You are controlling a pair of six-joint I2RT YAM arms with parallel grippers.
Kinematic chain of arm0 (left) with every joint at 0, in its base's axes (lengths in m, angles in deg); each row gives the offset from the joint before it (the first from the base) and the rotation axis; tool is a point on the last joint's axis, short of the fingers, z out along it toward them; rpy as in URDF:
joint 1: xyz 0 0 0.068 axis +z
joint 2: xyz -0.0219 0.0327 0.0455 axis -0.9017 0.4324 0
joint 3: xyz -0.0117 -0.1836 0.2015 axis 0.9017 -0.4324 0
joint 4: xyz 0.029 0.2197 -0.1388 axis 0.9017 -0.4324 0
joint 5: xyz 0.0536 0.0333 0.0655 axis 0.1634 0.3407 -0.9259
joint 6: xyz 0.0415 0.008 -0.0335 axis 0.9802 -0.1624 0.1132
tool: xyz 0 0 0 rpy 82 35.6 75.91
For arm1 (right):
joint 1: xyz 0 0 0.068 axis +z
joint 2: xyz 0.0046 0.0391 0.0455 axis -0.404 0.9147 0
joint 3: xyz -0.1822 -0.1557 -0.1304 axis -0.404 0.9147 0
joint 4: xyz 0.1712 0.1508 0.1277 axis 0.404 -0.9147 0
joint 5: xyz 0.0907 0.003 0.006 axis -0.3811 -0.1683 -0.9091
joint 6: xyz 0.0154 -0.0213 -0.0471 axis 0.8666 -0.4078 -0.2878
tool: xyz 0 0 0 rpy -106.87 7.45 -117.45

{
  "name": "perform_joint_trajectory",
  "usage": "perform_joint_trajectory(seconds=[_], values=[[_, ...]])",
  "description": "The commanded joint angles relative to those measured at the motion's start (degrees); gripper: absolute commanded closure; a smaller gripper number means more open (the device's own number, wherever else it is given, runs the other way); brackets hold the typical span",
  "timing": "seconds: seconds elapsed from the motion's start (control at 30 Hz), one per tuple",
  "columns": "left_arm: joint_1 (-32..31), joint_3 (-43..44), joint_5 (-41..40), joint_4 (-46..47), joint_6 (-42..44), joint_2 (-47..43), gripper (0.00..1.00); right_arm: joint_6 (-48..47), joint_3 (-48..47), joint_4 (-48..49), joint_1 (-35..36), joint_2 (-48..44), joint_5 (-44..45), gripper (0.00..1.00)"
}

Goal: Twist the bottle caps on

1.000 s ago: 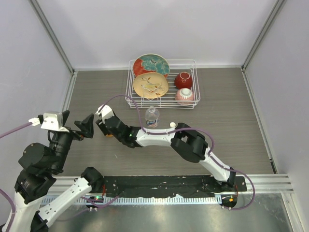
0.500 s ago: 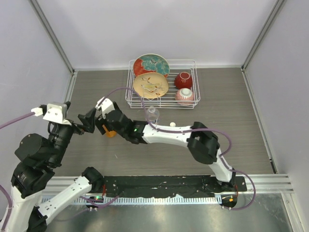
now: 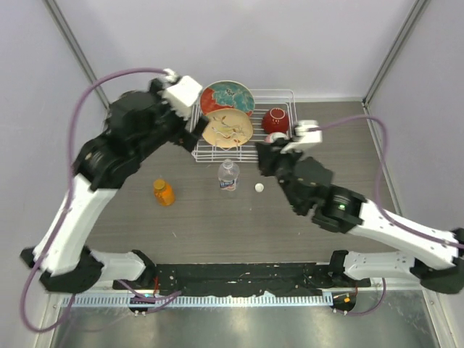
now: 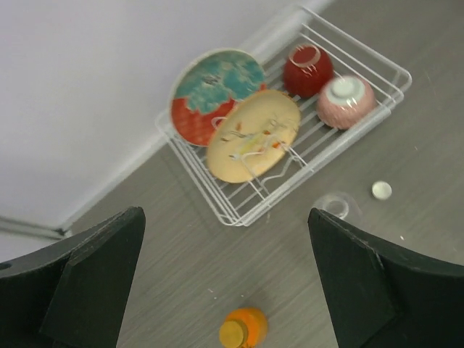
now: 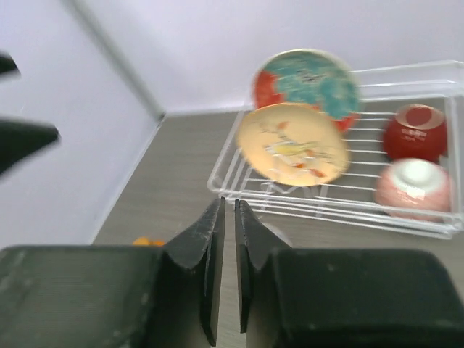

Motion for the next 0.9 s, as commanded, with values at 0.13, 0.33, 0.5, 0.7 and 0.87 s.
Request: perform_joint_trajectory(seconds=[0.13,0.33,0.5,0.7,0.87], values=[[-8.7,21.6,8.2,-16.8,1.5,29.1,0.00,19.7,6.8,-21.4,-1.9,-18.1,23.0,0.85],[-9.9,16.2,15.2,-8.3,-4.4,37.1,0.16,24.7,5.3,-30.3,-2.0,-23.4,28.7,0.83],[-11.1,6.8,16.6,2.2,-5.7,39.1,0.34,26.1,6.6,-32.7,-1.9,-28.2,28.0,0.83],[-11.3,2.8,14.7,7.3,-5.7,45.8,0.51,26.3,8.2,-33.0,-2.0,-28.2,26.1,0.86],[-11.1,3.7,14.3,9.1,-3.6,51.0,0.67,26.5,8.4,-32.8,-2.0,-27.3,26.7,0.87]])
